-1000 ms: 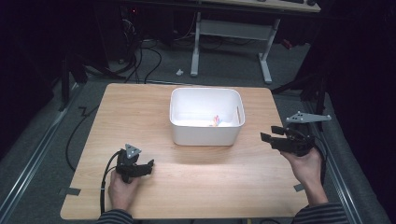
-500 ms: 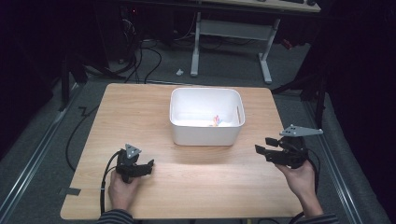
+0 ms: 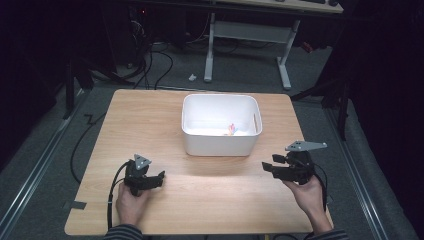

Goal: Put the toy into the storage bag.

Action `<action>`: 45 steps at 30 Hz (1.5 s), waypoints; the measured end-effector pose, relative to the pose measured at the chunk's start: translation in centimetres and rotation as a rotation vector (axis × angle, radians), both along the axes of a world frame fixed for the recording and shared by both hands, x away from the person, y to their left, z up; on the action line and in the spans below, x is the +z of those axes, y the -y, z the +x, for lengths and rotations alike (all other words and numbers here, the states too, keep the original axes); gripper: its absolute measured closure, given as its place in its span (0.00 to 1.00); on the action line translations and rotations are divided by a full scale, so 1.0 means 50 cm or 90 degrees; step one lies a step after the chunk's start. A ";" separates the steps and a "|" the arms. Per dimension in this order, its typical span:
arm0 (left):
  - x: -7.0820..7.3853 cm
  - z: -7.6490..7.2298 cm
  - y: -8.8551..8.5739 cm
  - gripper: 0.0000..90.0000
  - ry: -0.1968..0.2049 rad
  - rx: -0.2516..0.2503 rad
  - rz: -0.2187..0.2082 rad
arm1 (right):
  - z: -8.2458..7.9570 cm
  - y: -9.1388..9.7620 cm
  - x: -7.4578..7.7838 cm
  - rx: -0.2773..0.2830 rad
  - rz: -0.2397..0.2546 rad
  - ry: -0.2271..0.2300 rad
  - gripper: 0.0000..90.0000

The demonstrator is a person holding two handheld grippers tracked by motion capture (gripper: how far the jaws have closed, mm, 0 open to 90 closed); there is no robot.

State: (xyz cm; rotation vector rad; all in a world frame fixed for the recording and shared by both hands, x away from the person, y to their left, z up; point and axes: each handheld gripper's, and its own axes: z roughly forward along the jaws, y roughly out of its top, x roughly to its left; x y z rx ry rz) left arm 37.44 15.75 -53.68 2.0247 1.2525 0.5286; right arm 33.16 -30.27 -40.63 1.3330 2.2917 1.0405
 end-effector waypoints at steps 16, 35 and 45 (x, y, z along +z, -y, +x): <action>0.000 0.000 0.000 0.21 0.000 0.000 0.000 | 0.017 -0.006 -0.071 -0.015 0.030 -0.030 0.52; 0.000 0.000 0.000 0.21 0.000 0.000 0.000 | 0.026 -0.004 -0.131 -0.034 0.030 -0.058 0.52; 0.000 0.000 0.000 0.21 0.000 0.000 0.000 | 0.036 -0.004 -0.163 -0.042 0.028 -0.073 0.52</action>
